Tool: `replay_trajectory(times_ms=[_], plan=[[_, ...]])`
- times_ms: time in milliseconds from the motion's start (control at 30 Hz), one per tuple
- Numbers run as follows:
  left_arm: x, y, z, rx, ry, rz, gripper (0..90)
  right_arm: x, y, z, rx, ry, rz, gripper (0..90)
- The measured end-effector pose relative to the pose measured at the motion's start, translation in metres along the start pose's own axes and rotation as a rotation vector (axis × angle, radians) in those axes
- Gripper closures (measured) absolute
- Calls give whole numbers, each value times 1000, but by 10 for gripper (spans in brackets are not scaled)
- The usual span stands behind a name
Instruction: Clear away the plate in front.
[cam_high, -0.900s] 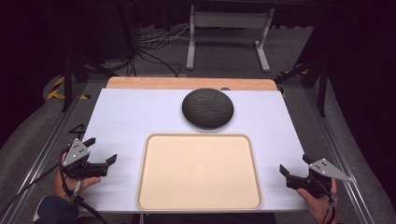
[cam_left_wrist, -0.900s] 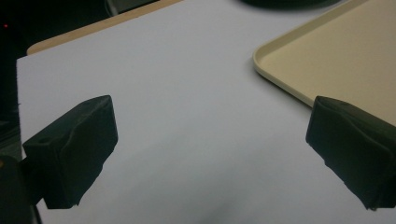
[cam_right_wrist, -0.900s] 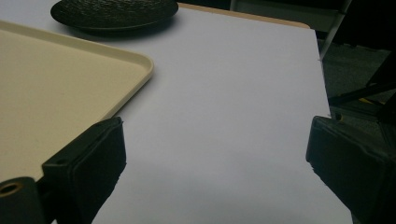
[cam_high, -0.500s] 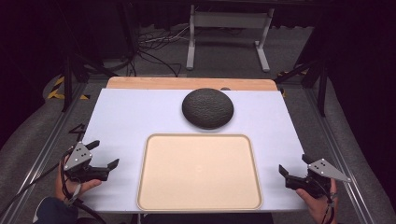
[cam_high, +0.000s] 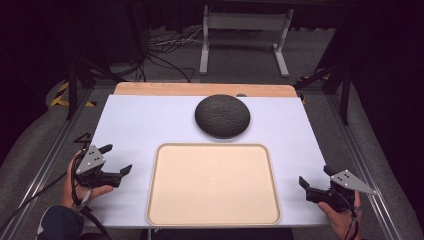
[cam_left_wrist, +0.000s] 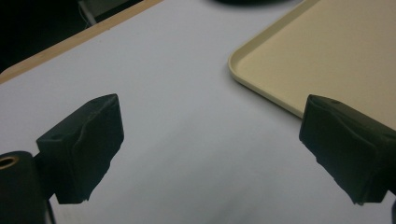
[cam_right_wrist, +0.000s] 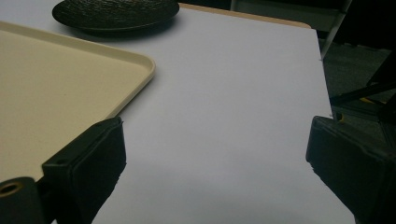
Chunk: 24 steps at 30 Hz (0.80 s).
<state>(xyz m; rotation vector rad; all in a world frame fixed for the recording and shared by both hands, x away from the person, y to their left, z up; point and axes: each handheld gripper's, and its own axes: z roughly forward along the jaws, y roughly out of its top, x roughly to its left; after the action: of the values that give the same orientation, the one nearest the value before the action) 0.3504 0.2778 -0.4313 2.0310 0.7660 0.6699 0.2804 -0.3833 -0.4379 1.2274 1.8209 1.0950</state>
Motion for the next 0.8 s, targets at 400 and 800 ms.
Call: replay_trajectory(times_ms=[400,800], plan=[[-1,33,21,7,-22,84,96,0,0,0,0,-1,8,55],[-6,79,49,1,-70,169,107,0,0,0,3,-2,9,54]])
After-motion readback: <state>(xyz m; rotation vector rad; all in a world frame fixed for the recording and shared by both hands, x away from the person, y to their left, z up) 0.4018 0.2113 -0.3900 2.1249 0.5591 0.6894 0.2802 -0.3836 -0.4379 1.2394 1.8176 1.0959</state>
